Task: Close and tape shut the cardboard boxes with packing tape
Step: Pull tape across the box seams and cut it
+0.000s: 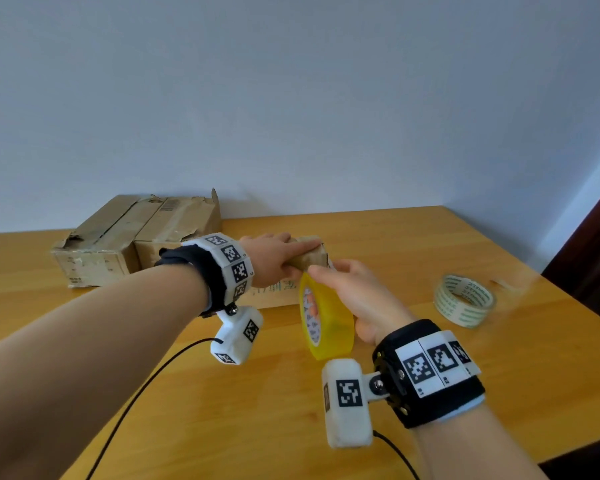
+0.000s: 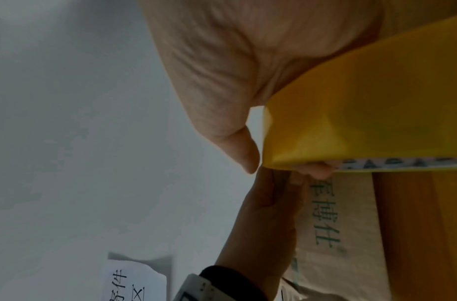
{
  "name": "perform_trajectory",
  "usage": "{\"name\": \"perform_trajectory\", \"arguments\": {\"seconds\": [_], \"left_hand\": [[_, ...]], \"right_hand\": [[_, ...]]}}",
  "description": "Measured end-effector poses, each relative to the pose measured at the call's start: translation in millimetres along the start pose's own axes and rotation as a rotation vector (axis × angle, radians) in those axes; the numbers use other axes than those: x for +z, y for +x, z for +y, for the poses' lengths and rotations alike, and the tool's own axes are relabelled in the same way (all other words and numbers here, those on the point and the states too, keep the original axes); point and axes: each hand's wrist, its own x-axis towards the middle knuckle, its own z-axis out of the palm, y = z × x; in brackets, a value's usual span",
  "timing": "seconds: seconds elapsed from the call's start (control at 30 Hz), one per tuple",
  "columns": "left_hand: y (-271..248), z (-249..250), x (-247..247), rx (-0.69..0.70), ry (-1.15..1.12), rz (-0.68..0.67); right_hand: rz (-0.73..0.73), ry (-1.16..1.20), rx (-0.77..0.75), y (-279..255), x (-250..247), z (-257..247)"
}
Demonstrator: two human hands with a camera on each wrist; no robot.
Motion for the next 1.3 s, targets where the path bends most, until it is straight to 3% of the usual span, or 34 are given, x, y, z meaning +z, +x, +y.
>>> {"name": "perform_trajectory", "arguments": {"seconds": [0.1, 0.23, 0.47, 0.6, 0.77, 0.97, 1.17, 1.3], "left_hand": [[-1, -8, -12, 0.004, -0.129, -0.046], [-6, -12, -30, 0.020, -0.211, -0.080], [6, -32, -13, -0.070, -0.496, -0.184], [6, -32, -3, -0.097, -0.484, -0.207], [4, -22, -8, -0.079, -0.407, -0.035], [-2, -18, -11, -0.058, -0.635, -0.179], [-2, -12, 11, -0.152, -0.570, -0.069], [-3, -10, 11, -0.122, -0.585, -0.058]], "right_hand": [[0.063, -0.079, -0.177, -3, -4, -3], [0.078, -0.005, -0.371, -13, -6, -20], [0.065, 0.094, -0.544, -15, -4, -35], [0.061, 0.096, -0.513, -3, 2, -30], [0.054, 0.107, -0.500, 10, 7, -30], [0.050, 0.102, -0.498, 15, 10, -32], [0.089, 0.220, -0.459, 15, 14, -34], [0.160, 0.254, -0.459, 11, 15, -34]]}}
